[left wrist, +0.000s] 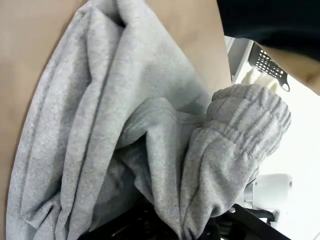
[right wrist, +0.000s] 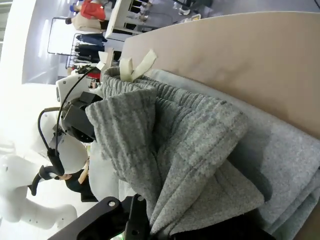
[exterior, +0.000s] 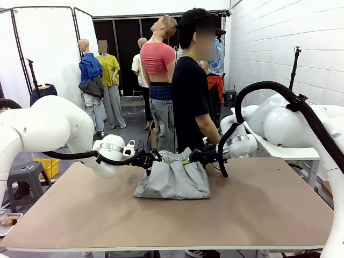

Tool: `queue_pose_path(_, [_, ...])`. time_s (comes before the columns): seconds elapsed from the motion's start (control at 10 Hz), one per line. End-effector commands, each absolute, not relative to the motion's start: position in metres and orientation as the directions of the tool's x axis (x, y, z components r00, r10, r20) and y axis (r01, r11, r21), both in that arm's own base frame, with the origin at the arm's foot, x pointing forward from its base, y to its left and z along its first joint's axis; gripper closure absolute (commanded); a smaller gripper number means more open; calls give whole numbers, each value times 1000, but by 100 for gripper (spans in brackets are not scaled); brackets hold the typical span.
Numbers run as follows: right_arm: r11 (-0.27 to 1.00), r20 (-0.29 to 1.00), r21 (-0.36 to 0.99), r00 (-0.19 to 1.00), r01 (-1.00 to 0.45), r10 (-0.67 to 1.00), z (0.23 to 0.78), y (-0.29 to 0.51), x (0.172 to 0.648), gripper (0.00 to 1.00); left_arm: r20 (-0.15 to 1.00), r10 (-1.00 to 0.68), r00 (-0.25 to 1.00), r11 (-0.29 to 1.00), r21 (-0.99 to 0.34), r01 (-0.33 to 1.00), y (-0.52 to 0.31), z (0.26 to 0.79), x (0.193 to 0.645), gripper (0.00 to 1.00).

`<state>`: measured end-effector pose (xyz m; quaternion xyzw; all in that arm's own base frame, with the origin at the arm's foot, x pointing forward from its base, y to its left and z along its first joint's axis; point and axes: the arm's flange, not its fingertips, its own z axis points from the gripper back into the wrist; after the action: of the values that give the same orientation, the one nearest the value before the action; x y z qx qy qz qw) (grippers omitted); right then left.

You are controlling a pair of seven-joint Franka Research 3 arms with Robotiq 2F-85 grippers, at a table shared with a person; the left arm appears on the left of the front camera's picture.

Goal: Fold the training pants.
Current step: Fold the Training pants in half.

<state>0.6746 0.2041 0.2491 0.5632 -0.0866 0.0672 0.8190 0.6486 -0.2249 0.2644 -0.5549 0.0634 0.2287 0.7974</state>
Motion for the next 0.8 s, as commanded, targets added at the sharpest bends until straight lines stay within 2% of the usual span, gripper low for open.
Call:
queue_pose_path(0.0, [422,200,890,980,-176,-15,257,189,687,63,-364,334,869,315,-826,-467,-212,266,661,66])
queue_pose_path(0.3, [451,219,875,975,-175,-47,262,180,685,3,-363,362,859,316,-819,-479,-201,271,661,8])
queue_pose_path(0.4, [459,226,871,972,-175,-60,266,173,684,0,-352,374,858,315,-822,-475,-196,277,659,0])
queue_pose_path(0.7, [491,266,852,958,-180,-110,280,144,676,0,-307,453,837,352,-801,-484,-168,300,648,0])
